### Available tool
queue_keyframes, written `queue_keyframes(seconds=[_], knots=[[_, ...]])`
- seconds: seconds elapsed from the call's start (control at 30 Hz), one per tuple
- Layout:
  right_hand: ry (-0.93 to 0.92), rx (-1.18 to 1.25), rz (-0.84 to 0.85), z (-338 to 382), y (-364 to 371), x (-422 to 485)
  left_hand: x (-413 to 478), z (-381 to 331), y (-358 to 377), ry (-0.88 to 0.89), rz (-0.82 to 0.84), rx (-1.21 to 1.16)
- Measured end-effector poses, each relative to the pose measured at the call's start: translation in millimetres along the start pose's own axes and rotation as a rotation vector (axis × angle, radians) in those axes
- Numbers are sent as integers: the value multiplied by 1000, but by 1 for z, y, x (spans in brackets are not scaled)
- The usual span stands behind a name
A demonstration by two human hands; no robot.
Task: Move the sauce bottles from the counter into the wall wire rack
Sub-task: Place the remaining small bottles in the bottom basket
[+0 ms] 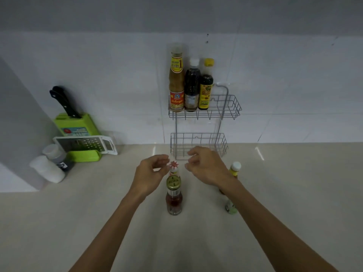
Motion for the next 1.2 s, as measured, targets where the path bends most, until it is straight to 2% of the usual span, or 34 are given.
queue_keyframes(seconds=[0.2,0.4,0.53,0.67,0.8,0.93,1.1,1.17,1.2], knots=[[-34,20,49,-9,39,-31,-38,46,8,-141,-41,-104],[-197,-41,110,0,65,-47,-66,61,35,-117,119,7],[-285,-168,89,5,73,-51,-77,65,50,-68,40,73],[-360,-379,109,14,70,-47,-82,58,66,-24,-45,3],[-404,-300,138,21,55,-55,-84,64,71,-123,-14,-154],[-502,-275,31,41,16,-62,-79,45,69,-161,146,-276],[-740,-387,-109,81,-35,-73,-76,-26,64,-22,791,-195],[-866,-413,-168,91,-48,-77,-80,-47,61,-11,934,-196],[-902,-420,-212,93,-53,-79,-80,-55,59,-5,939,-187]])
Point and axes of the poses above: each hand's wrist, its own x-axis towards the middle knuckle, its own y-axis out of the palm, z = x × y, the point moved 7 cm from there along x, towards the middle knuckle
